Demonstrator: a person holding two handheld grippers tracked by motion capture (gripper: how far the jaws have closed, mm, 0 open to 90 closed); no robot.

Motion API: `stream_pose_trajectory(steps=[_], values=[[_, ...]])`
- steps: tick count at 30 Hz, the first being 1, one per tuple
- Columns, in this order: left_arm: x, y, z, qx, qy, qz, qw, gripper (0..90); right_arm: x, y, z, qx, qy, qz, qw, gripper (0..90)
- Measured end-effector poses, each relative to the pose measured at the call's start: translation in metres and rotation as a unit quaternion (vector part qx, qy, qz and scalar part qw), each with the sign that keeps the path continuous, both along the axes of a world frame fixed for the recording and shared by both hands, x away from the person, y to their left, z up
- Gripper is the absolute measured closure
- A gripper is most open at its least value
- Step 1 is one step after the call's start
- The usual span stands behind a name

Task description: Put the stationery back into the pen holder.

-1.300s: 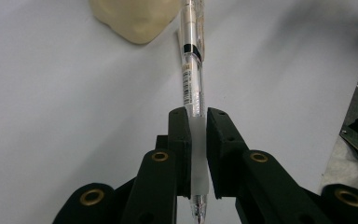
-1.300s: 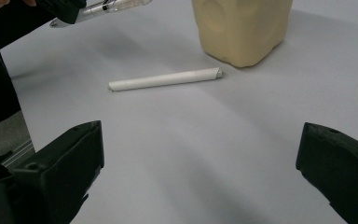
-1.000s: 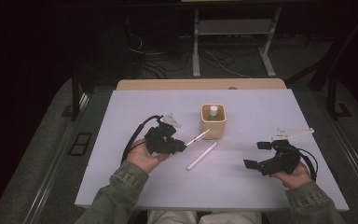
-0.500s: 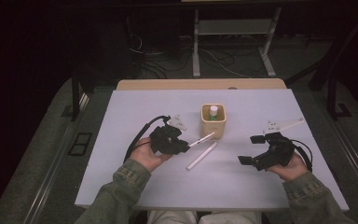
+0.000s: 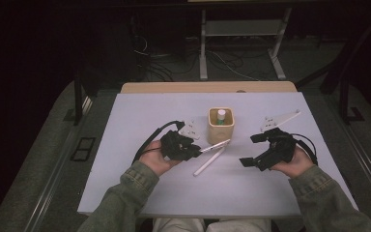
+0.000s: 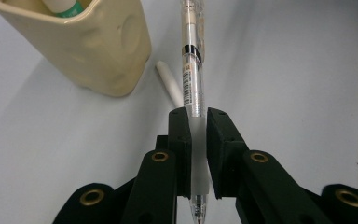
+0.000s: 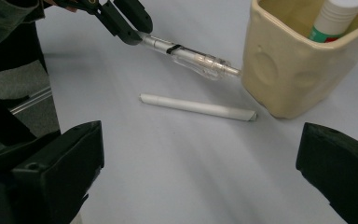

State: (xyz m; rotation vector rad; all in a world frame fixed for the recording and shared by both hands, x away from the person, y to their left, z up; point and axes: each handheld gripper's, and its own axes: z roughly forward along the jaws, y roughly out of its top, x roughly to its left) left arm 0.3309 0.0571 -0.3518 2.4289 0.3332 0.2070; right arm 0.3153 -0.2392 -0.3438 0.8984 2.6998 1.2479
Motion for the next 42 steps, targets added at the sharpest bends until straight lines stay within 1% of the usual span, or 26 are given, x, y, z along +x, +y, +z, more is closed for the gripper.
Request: stream_pose_trajectory(steps=[1, 2, 3, 4, 5, 7, 10, 11, 13, 14, 20, 21, 24, 27, 29, 30, 31, 34, 35, 36, 37, 38, 39, 40, 41, 42], values=[[0.0, -0.001, -0.001, -0.003, -0.001, 0.0, 1.0, 79.4, 0.001, 0.001, 0.001, -0.003, 0.001, 0.003, 1.0, 0.5], [0.0, -0.001, 0.0, 0.004, -0.002, -0.006, 1.0, 79.4, 0.003, 0.002, 0.002, -0.005, 0.004, 0.005, 1.0, 0.5], [0.0, -0.002, 0.0, 0.0, -0.003, -0.007, 1.0, 79.4, 0.004, 0.003, 0.003, -0.009, 0.005, 0.006, 0.9999, 0.5], [0.0, -0.002, 0.0, 0.005, -0.007, -0.013, 0.9999, 79.4, 0.005, 0.004, 0.004, -0.011, 0.006, 0.01, 0.9999, 0.5], [-0.001, -0.004, 0.0, 0.001, -0.008, -0.013, 0.9999, 79.4, 0.006, 0.005, 0.005, -0.013, 0.006, 0.011, 0.9998, 0.5], [-0.001, -0.005, 0.001, 0.007, -0.012, -0.026, 0.9996, 79.4, 0.007, 0.008, 0.006, -0.017, 0.009, 0.018, 0.9997, 0.5], [-0.002, -0.008, 0.002, 0.008, -0.019, -0.037, 0.9991, 79.4, 0.01, 0.012, 0.008, -0.025, 0.012, 0.027, 0.9993, 0.5], [-0.002, -0.009, 0.002, 0.008, -0.021, -0.039, 0.999, 79.4, 0.011, 0.013, 0.009, -0.028, 0.013, 0.032, 0.999, 0.5], [-0.001, -0.011, 0.003, 0.01, -0.032, -0.048, 0.9983, 79.4, 0.014, 0.015, 0.011, -0.033, 0.019, 0.039, 0.9985, 0.5], [-0.001, -0.012, 0.003, 0.009, -0.033, -0.051, 0.9981, 79.4, 0.015, 0.016, 0.012, -0.036, 0.024, 0.041, 0.9982, 0.5], [-0.004, -0.021, 0.003, 0.015, -0.04, -0.063, 0.9971, 79.4, 0.023, 0.024, 0.018, -0.055, 0.029, 0.065, 0.996, 0.5], [-0.004, -0.022, 0.003, 0.016, -0.042, -0.065, 0.9969, 79.4, 0.024, 0.025, 0.019, -0.06, 0.027, 0.072, 0.9953, 0.6], [-0.004, -0.025, 0.004, 0.021, -0.049, -0.075, 0.9958, 79.4, 0.029, 0.03, 0.019, -0.065, 0.032, 0.087, 0.9936, 0.6], [-0.006, -0.028, 0.003, 0.021, -0.055, -0.08, 0.9951, 79.4, 0.032, 0.035, 0.018, -0.075, 0.046, 0.096, 0.9915, 0.6], [-0.008, -0.03, 0.003, 0.017, -0.06, -0.081, 0.9947, 79.4, 0.034, 0.039, 0.018, -0.083, 0.051, 0.102, 0.99, 0.5], [-0.01, -0.031, 0.002, 0.011, -0.062, -0.079, 0.9949, 79.4, 0.035, 0.041, 0.017, -0.085, 0.054, 0.107, 0.9891, 0.6], [-0.01, -0.031, 0.003, 0.023, -0.068, -0.088, 0.9936, 79.4, 0.036, 0.042, 0.017, -0.087, 0.057, 0.11, 0.9884, 0.6], [-0.013, -0.034, 0.002, 0.013, -0.068, -0.086, 0.9939, 79.4, 0.037, 0.049, 0.014, -0.098, 0.07, 0.121, 0.9853, 0.6], [-0.013, -0.034, 0.003, 0.02, -0.069, -0.092, 0.9932, 79.4, 0.037, 0.051, 0.014, -0.101, 0.072, 0.126, 0.9843, 0.6], [-0.014, -0.034, 0.003, 0.02, -0.07, -0.093, 0.993, 79.4, 0.037, 0.053, 0.013, -0.106, 0.075, 0.13, 0.9831, 0.6], [-0.015, -0.035, 0.003, 0.012, -0.068, -0.09, 0.9935, 79.4, 0.037, 0.055, 0.013, -0.109, 0.076, 0.133, 0.9821, 1.3], [-0.016, -0.036, 0.002, 0.007, -0.069, -0.088, 0.9937, 79.4, 0.037, 0.056, 0.012, -0.109, 0.078, 0.139, 0.9813, 6.8], [-0.016, -0.036, 0.003, 0.013, -0.071, -0.093, 0.993, 79.4, 0.038, 0.057, 0.011, -0.107, 0.08, 0.145, 0.9803, 7.4], [-0.018, -0.036, 0.003, 0.01, -0.07, -0.093, 0.9931, 79.4, 0.038, 0.059, 0.01, -0.107, 0.084, 0.148, 0.9795, 7.4], [-0.019, -0.037, 0.004, 0.016, -0.073, -0.099, 0.9923, 79.4, 0.038, 0.06, 0.01, -0.109, 0.084, 0.149, 0.9791, 7.4], [-0.02, -0.037, 0.004, 0.015, -0.079, -0.102, 0.9915, 79.4, 0.039, 0.061, 0.009, -0.109, 0.088, 0.151, 0.9785, 7.4]])
